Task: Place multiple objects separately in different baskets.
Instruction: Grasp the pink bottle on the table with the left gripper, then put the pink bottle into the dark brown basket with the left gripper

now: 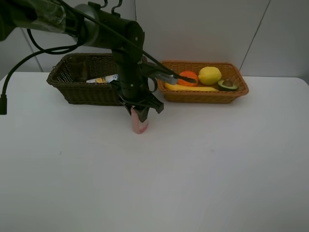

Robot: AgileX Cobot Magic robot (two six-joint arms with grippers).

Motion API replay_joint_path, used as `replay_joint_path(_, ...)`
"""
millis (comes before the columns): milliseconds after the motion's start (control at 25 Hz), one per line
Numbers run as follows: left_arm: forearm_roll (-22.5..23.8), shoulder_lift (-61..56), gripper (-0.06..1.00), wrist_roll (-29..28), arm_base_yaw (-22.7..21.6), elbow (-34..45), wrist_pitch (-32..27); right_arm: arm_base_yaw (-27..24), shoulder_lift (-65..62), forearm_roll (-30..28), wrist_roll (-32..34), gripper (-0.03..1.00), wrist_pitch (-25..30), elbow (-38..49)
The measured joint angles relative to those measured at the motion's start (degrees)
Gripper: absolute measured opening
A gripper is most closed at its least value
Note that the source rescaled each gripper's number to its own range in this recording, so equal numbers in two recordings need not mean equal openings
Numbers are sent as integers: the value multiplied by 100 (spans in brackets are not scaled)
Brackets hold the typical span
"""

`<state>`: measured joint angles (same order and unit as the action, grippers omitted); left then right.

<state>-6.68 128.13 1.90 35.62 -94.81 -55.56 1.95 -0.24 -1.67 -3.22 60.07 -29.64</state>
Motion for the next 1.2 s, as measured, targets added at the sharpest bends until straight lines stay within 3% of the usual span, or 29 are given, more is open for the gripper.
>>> replay_joint_path(400,0,-76,43,0,0,0,-387,0,0,0,0,98,0,0)
replay_joint_path(720,0,-95,43,0,0,-608,-1352,0,0,0,0,98,0,0)
replay_joint_path(1200,1,-601,43,-11,-114,-1122,-1399,0,0,5,0,98,0,0)
